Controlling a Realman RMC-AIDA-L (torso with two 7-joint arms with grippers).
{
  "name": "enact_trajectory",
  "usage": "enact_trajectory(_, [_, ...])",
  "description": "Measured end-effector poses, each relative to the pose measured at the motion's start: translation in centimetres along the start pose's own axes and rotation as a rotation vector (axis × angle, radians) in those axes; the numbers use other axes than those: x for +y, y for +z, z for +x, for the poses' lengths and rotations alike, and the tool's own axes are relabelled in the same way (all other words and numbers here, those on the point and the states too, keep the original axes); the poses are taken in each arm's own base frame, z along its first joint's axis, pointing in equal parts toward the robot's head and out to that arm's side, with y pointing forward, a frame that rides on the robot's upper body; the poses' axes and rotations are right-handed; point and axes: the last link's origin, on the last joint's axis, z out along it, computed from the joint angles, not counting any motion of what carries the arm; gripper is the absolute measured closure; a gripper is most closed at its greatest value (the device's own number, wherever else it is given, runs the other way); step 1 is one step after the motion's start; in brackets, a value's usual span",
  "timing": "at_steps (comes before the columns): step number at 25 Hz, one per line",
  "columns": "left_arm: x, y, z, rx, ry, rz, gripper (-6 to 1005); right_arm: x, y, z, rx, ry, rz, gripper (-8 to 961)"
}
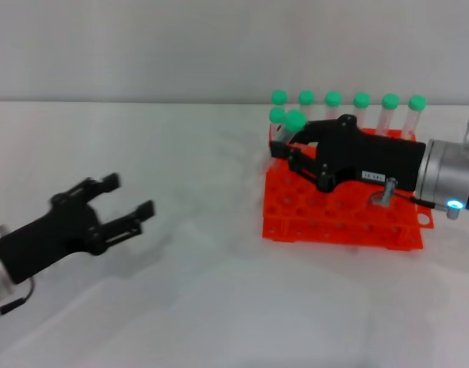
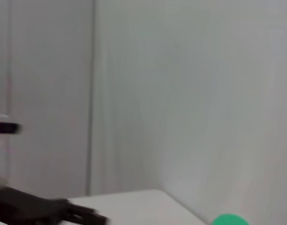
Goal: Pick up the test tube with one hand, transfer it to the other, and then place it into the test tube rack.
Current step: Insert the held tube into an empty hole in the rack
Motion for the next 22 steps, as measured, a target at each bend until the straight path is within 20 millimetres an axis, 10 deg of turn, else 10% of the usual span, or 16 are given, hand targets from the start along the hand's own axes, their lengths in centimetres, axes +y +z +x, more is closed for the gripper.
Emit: enact_trajectory(22, [0.3, -2.6, -1.5, 0.086, -0.053, 0.12, 119, -3.6, 1.2, 0.9, 0.16, -0.109, 0.234, 715])
